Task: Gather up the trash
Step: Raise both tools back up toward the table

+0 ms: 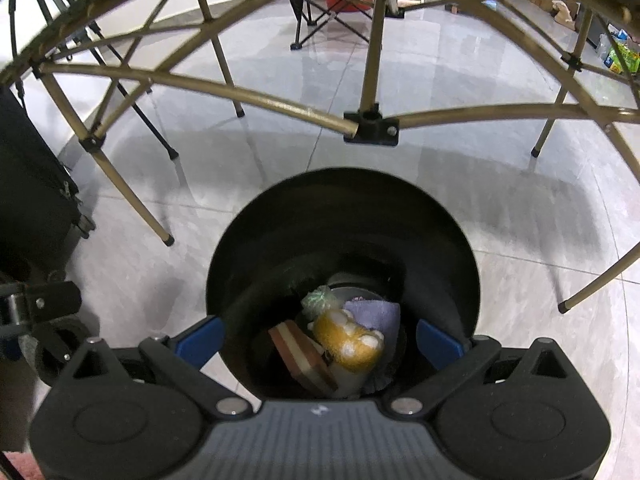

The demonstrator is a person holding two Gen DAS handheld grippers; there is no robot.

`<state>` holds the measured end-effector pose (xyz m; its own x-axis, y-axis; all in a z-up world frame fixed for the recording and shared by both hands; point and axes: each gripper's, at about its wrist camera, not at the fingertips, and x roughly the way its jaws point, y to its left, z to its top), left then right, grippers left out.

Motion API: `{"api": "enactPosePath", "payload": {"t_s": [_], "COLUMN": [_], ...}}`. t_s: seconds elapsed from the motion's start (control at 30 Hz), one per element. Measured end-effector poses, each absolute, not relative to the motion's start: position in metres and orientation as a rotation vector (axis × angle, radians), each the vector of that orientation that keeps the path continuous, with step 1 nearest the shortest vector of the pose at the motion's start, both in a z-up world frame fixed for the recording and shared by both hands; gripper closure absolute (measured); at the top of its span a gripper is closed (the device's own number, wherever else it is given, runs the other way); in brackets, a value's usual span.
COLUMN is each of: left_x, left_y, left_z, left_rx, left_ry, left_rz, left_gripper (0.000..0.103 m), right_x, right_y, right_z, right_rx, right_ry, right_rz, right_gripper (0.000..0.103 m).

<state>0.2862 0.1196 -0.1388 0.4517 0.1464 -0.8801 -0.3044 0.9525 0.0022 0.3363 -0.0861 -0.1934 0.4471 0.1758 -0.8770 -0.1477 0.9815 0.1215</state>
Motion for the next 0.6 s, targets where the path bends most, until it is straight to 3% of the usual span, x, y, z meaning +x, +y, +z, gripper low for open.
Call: {"api": "enactPosePath", "payload": {"t_s": [0.43,0.6], "left_x": [0.274,0.279], "left_y": [0.108,0.098], "left_z": [-0.081,-0.054], "left_rx": [-0.172,-0.176], "left_ry": [0.880,0.795], "left_rz": [0.230,0.214], "left_gripper": [0.000,0.000], "right_x": [0.312,0.306], "right_y": [-0.125,-0.146], "right_z": [-0.117,-0.079], "right_rx": [0.111,0.149], "right_ry": [0.896,0.733], "right_rz": [0.230,0.243], "right_gripper": [0.000,0.000]}}
